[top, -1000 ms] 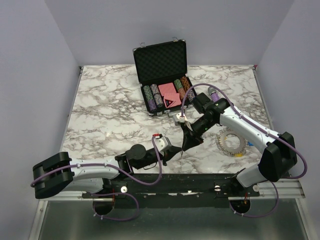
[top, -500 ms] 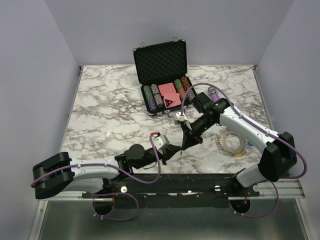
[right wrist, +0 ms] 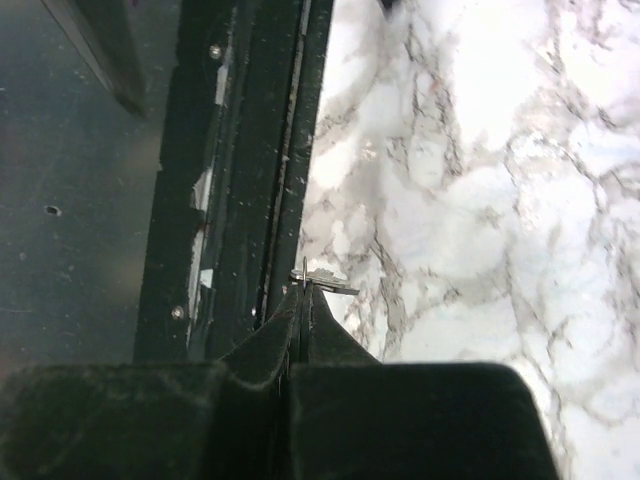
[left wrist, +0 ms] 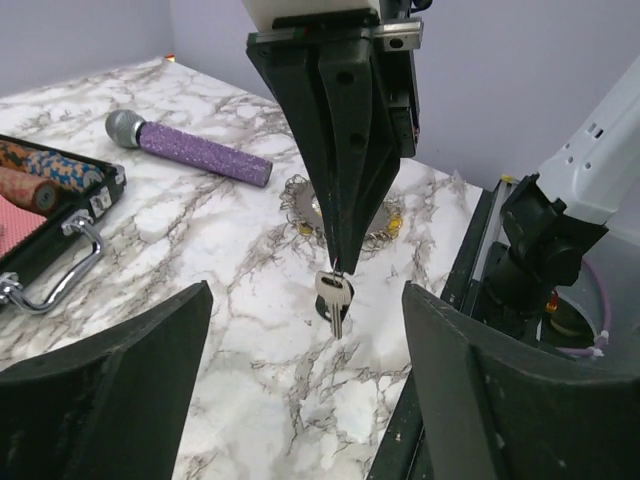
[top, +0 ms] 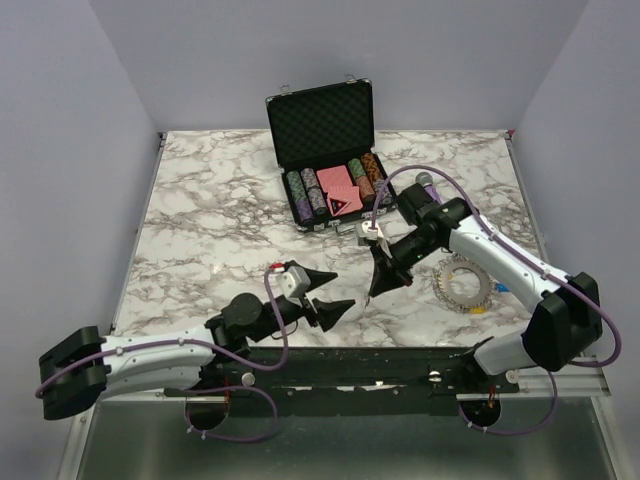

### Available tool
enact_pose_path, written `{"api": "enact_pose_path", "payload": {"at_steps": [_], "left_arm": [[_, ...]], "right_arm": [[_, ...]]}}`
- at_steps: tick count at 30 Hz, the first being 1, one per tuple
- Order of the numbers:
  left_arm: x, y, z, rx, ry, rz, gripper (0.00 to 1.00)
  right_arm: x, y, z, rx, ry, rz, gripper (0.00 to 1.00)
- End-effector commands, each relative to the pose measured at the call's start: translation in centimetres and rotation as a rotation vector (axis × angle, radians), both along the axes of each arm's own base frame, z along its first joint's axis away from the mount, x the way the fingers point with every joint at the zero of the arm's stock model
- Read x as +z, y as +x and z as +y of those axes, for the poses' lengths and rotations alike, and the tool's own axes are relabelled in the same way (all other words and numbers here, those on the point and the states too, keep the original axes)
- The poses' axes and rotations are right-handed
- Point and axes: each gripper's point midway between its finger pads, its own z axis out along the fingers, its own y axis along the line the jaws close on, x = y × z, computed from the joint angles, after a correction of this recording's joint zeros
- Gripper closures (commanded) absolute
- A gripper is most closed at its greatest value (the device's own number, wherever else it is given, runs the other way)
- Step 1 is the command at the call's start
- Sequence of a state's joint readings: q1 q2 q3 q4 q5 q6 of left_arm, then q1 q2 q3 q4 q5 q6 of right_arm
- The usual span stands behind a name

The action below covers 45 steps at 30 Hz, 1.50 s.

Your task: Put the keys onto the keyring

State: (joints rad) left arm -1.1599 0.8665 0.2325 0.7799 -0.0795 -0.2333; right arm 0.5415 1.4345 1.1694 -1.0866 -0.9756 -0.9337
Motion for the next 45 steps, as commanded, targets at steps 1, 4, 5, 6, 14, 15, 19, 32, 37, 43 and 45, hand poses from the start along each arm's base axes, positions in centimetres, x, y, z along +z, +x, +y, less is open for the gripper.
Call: {"api": "enact_pose_path", "payload": {"at_steps": [1, 4, 5, 6, 14, 15, 19, 32, 37, 43, 45], "left_arm": [[-0.4, 0.1, 2.6, 0.047, 0.095, -0.009, 0.13], [0.2, -0.2, 5.1, 0.086, 0.166, -0.006, 0.09], [0.9, -0.1, 6.0, 0.125, 0.157, 0.002, 0.06], [1.9, -0.1, 6.7, 0.152, 0.131, 0.005, 0.04], [4.4, 0.0, 13.1, 0.255, 0.381, -0.112, 0.01], [3.9, 0.2, 13.8, 0.276, 0.416, -0.136, 0.01], [1.8, 0.2, 14.8, 0.288, 0.427, -0.17, 0.01], [1.9, -1.1, 14.3, 0.207, 0.358, -0.228, 0.01], [1.9, -1.2, 14.2, 0.201, 0.356, -0.229, 0.01], [1.9, -1.2, 14.2, 0.199, 0.356, -0.229, 0.01], [1.9, -1.2, 14.3, 0.202, 0.358, -0.23, 0.01]], "right_arm": [[-0.2, 1.4, -2.1, -0.087, -0.053, -0.086, 1.0], [-1.0, 2.4, -4.2, -0.153, -0.13, -0.116, 1.0], [-1.4, 2.6, -5.0, -0.168, -0.168, -0.122, 1.0], [-1.7, 2.7, -5.9, -0.178, -0.205, -0.119, 1.0], [-2.5, 3.7, -11.7, -0.295, -0.398, -0.147, 1.0], [-2.6, 3.7, -12.1, -0.304, -0.414, -0.148, 1.0], [-3.6, 3.5, -13.3, -0.346, -0.469, -0.122, 1.0], [-5.4, 3.9, -14.9, -0.455, -0.58, -0.051, 1.0], [-6.1, 4.1, -15.3, -0.47, -0.611, -0.039, 1.0], [-7.0, 4.6, -15.4, -0.488, -0.634, -0.025, 1.0], [-7.2, 4.8, -15.4, -0.495, -0.639, -0.021, 1.0]]}}
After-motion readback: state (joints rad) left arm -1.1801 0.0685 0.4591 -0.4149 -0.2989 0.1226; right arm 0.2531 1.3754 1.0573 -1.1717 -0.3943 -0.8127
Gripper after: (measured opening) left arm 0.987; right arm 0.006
